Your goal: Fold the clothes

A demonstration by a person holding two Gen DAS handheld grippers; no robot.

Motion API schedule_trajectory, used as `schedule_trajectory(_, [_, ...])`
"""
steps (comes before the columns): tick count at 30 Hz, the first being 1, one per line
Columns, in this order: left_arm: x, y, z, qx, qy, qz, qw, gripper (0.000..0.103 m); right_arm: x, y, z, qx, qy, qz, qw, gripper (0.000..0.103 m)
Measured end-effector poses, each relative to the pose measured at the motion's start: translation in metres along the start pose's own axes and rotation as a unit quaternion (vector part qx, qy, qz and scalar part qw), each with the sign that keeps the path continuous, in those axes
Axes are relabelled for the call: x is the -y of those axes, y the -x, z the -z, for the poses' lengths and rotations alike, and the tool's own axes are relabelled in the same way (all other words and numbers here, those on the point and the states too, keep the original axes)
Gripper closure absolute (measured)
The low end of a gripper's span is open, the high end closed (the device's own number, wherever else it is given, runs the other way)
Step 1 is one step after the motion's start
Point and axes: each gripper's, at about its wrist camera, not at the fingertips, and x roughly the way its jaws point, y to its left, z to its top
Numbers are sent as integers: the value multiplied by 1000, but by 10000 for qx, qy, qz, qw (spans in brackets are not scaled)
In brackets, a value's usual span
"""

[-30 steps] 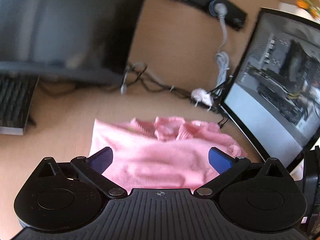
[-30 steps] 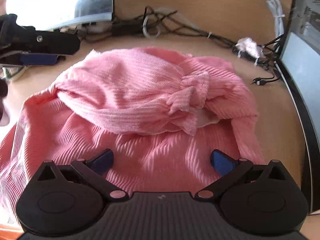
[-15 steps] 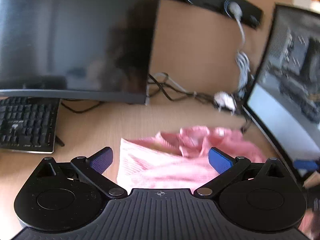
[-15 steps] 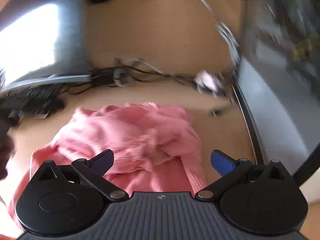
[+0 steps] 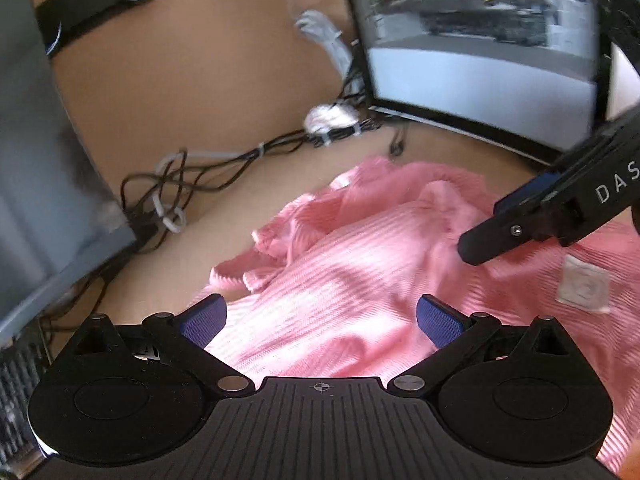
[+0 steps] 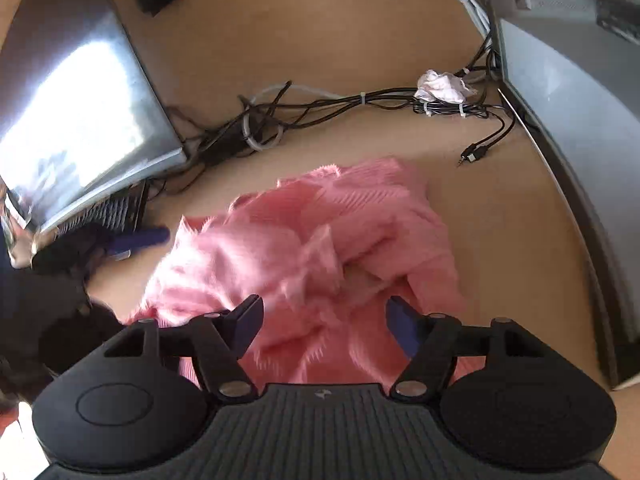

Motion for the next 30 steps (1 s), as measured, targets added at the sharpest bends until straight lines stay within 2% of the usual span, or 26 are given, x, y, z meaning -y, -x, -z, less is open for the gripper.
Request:
schedule_trajectory(1, [-5, -4, 0, -100, 258, 73, 9996, 0, -2, -9, -1, -43, 1, -7, 10000, 34])
schedule_trajectory(2, [-10, -5, 0, -130, 482, 139, 9987, 0, -5, -16, -2, -86, 135, -9, 9999, 39])
schedule_trajectory(3, [-14, -5, 1, -134, 694, 203, 9973, 0, -8, -22, -3, -122, 314, 0, 9994, 52])
schedule_trajectory(4, [-19, -5, 2, -138, 906, 266, 9954, 0, -10, -27, -4, -185, 398, -7, 9990, 59])
schedule_trajectory(6, [-26, 1, 4, -85, 1078, 290, 9937, 0, -11, -28, -8, -281, 385, -182, 9987, 79])
schedule_trajectory(9, [-36, 11, 6, 38, 1246, 265, 9918, 0, -26, -20, -13, -102, 748, -296, 9967, 86])
schedule_trajectory(15, [-62, 38, 2, 322, 1640, 81, 9859, 0, -64, 1, -53, 400, 1306, -424, 9897, 90])
schedule_trajectory(19, [-76, 63, 1, 591, 1870, 244, 9803, 0, -80, 24, -84, 937, 1838, -325, 9779, 91])
schedule_trajectory(22, [-85, 69, 11, 498, 2418, 444, 9680, 0, -62, 12, -82, 804, 1935, -43, 9778, 91])
schedule_trajectory(26, [-89, 54, 17, 380, 3019, 925, 9481, 0, -17, -39, -46, -35, 1583, 766, 9844, 88])
schedule_trajectory(29, [-82, 33, 7, 347, 3227, 1409, 9353, 0, -2, -38, -32, -38, 1395, 1005, 9851, 83])
schedule_trajectory(30, [-82, 26, 5, 389, 3348, 1519, 9292, 0, 2, -36, -29, -17, 1340, 1072, 9852, 78])
